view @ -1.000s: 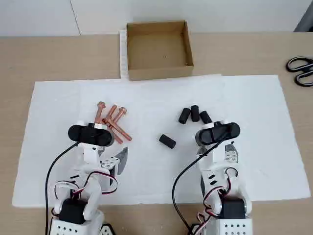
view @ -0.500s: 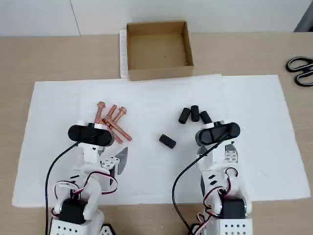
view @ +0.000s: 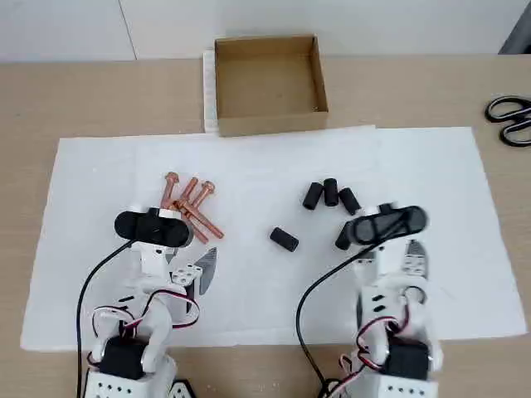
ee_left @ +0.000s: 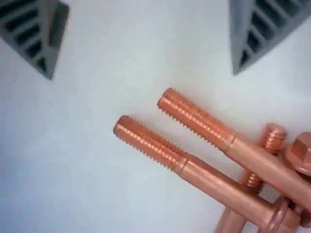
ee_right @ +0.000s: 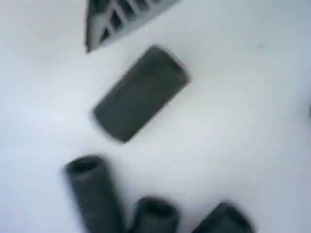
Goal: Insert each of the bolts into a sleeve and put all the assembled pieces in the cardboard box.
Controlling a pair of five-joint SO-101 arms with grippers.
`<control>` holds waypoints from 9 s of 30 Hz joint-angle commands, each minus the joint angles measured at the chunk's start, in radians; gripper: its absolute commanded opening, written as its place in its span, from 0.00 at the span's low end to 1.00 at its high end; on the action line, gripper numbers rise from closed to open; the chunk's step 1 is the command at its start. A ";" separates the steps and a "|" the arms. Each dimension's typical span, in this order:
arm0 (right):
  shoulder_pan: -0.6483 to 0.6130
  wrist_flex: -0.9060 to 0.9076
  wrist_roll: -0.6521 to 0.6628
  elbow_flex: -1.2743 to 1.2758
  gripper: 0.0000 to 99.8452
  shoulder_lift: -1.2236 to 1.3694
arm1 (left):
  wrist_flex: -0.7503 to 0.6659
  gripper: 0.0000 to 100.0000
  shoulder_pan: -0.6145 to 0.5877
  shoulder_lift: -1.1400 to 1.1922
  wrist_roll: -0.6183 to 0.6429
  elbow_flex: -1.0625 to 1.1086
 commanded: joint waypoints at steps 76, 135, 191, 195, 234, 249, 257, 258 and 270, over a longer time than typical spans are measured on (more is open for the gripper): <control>-0.607 0.389 0.146 -1.539 0.02 2.216 | 0.133 0.23 -0.609 0.931 0.025 -0.774; -0.461 0.585 -0.051 -1.778 0.05 2.302 | 0.130 0.23 -0.603 0.934 0.017 -0.751; -0.291 0.705 0.000 -1.860 0.00 2.103 | 0.364 0.22 -0.017 1.932 0.704 -1.500; -0.291 0.705 -0.002 -1.860 0.00 2.103 | 0.321 0.22 -0.051 1.967 0.718 -1.500; -0.291 0.705 -0.002 -1.860 0.00 2.103 | 0.548 0.01 0.097 2.051 0.483 -1.879; -0.292 0.702 -0.002 -1.861 0.01 1.842 | 0.698 0.01 0.043 2.051 0.385 -2.180; -0.292 0.622 -0.003 -1.694 0.01 1.383 | 0.698 0.01 0.044 2.047 0.385 -2.247; -0.292 0.595 -0.003 -1.646 0.01 1.322 | 0.698 0.01 0.044 2.035 0.385 -2.256; -0.289 -0.004 0.005 -0.845 0.00 0.871 | 0.698 0.01 0.123 1.830 0.384 -2.241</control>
